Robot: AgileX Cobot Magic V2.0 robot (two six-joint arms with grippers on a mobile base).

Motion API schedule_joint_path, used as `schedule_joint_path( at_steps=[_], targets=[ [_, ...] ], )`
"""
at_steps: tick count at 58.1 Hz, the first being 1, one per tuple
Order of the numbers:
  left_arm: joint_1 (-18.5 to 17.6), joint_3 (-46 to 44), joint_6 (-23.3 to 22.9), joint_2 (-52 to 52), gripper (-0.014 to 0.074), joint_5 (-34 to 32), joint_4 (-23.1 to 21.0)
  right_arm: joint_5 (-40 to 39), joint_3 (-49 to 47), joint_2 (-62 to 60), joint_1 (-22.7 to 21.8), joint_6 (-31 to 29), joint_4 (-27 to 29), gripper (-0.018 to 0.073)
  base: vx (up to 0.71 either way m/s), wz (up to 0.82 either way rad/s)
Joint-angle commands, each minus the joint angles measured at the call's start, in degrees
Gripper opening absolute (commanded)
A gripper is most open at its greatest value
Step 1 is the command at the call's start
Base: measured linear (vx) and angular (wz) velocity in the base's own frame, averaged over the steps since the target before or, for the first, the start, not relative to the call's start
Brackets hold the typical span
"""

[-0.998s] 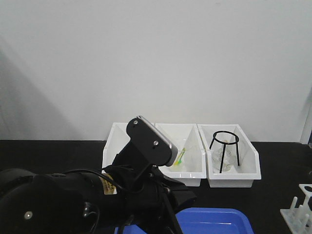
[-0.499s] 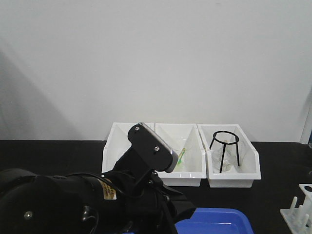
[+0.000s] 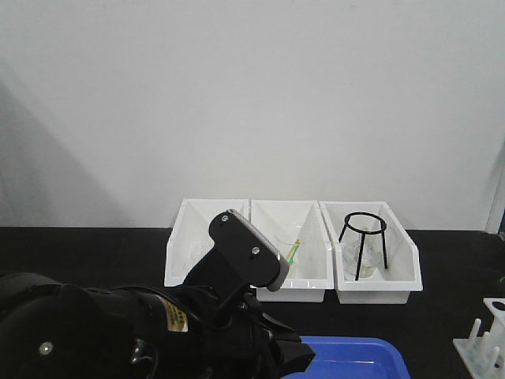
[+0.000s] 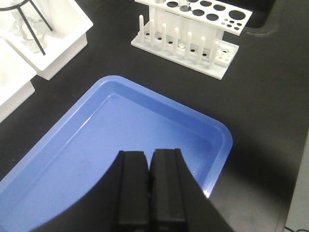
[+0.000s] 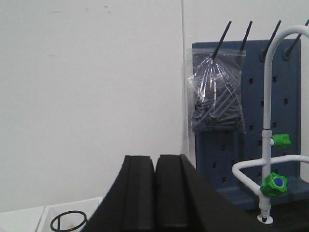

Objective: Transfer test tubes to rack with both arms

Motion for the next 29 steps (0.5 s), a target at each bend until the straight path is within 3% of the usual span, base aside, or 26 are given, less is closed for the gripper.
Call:
schedule_joint_path(
  at_steps=[1,6,29],
  targets=[
    [-0.03,-1.79,-0.51,-1.97,-0.0002,-2.5,-0.96,-1.92,-1.66,-0.13,-0.19,5.71,-5.5,-0.0008,0.0,0.0],
    [-0.03,-1.79,-0.51,-1.97,-0.0002,-2.43,-0.96,-1.96,-1.66,-0.54,-0.19,9.36,-5.59,-0.0007,0.0,0.0],
    [-0.03,-1.79,-0.51,-1.97,-0.0002,-2.37,-0.96,-1.91,-1.66,-0.54,-0.26,9.44,-7.2,-0.0007,0.0,0.0]
  ],
)
